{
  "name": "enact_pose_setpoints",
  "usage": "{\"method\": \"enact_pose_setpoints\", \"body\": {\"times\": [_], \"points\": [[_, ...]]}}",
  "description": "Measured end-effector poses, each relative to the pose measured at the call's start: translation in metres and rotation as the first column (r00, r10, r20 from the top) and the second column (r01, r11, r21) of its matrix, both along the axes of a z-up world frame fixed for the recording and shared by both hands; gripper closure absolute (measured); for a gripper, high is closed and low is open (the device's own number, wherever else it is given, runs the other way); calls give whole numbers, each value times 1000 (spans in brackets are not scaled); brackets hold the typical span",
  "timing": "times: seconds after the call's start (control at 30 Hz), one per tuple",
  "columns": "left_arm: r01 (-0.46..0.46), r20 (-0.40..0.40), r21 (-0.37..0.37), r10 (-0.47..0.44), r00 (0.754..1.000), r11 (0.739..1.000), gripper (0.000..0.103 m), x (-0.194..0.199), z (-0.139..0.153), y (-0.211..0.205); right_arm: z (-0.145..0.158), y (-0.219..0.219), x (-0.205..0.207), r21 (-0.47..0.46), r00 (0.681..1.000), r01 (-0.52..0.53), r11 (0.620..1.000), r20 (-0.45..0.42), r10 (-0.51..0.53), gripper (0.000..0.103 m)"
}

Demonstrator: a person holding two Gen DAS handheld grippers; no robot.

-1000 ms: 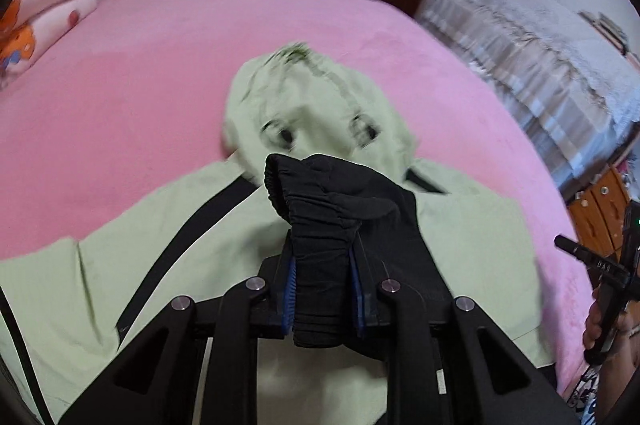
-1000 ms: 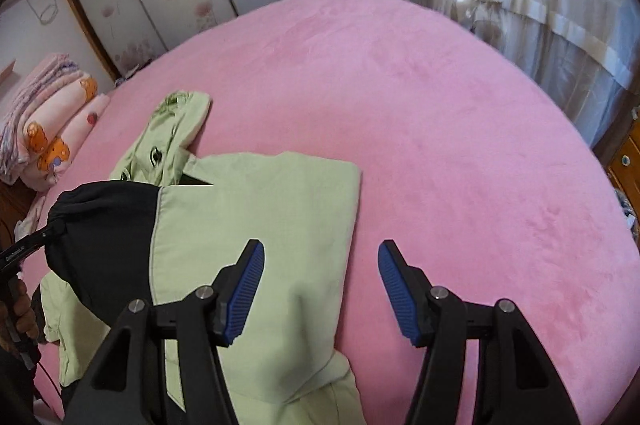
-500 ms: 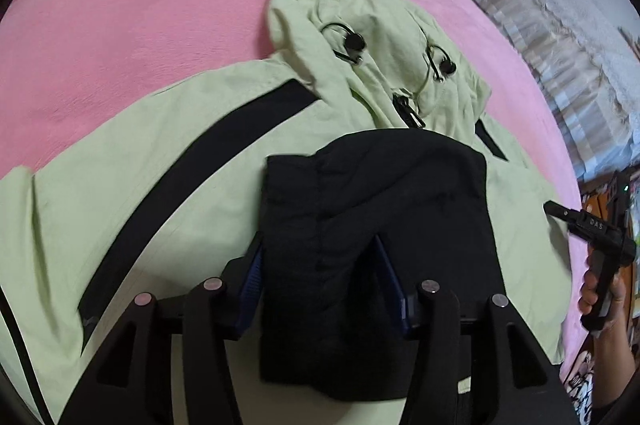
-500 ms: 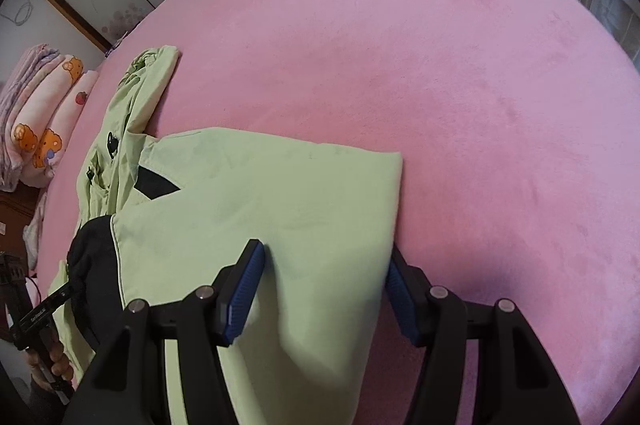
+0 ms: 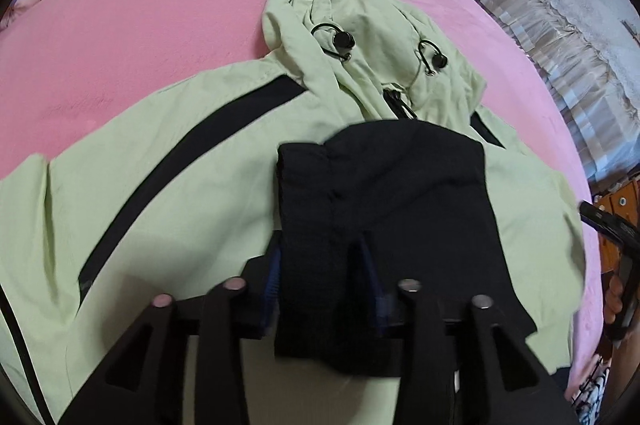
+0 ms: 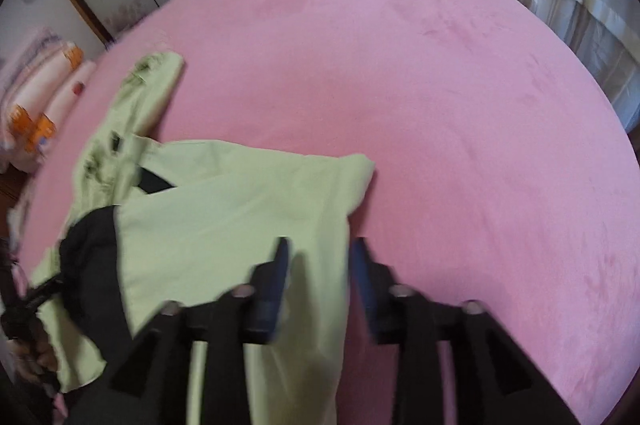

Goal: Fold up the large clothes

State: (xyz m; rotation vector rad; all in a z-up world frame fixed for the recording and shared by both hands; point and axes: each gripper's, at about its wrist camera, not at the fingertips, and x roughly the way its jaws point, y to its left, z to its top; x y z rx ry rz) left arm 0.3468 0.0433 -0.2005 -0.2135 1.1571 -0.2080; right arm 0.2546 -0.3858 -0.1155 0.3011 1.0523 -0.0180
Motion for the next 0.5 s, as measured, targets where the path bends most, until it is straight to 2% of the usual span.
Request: {"method": "enact_pose_setpoints", "body": {"times": [0.1,0.2,0.27,0.33,0.37,0.4,0.43,0.5], "points": [[2,-17,-9,-2,1000,1000,57,-8,-4,1,8,8,-43,7,999,-44,999,3,44,40],[3,-6,-4,-3,1000,1000,57,-17,-8,2,-1,16,-74,27,995,-92,995,-26,93,40],[-2,-3,1,2,1000,1000,57,-21,-9,-1,-12,24,-84,-1,993,-110,994,-38,110,40],[-12,0,25,12,1000,1000,68,-27,-9,-2,-27,29,-82,-8,992,-119,993,-51,118,41],[-17,-5,38,17,1000,999,70,-27,-8,-5,-35,31,-78,4,990,-131,991,-57,131,58],[-22,-2,36,22,1000,999,73,-30,-7,-4,-41,34,-73,10,986,-143,990,-87,144,96],[-32,-1,28,32,999,999,75,-32,-3,-4,-41,35,-71,-25,987,-129,991,-96,126,95],[-35,13,37,34,999,999,76,-40,2,-9,-30,34,-73,-93,994,-98,991,-49,94,96]]}}
